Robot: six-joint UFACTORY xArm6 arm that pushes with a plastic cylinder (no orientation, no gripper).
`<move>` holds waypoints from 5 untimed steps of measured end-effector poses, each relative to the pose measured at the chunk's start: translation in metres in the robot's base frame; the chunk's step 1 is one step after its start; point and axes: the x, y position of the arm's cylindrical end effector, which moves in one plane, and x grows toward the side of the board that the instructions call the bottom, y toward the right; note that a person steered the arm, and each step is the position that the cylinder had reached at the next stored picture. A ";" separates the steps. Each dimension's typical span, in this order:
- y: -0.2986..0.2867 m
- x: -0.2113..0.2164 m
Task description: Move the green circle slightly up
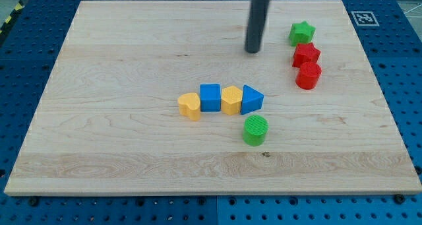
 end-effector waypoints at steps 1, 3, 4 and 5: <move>-0.064 0.017; -0.168 0.091; -0.190 0.180; -0.186 0.266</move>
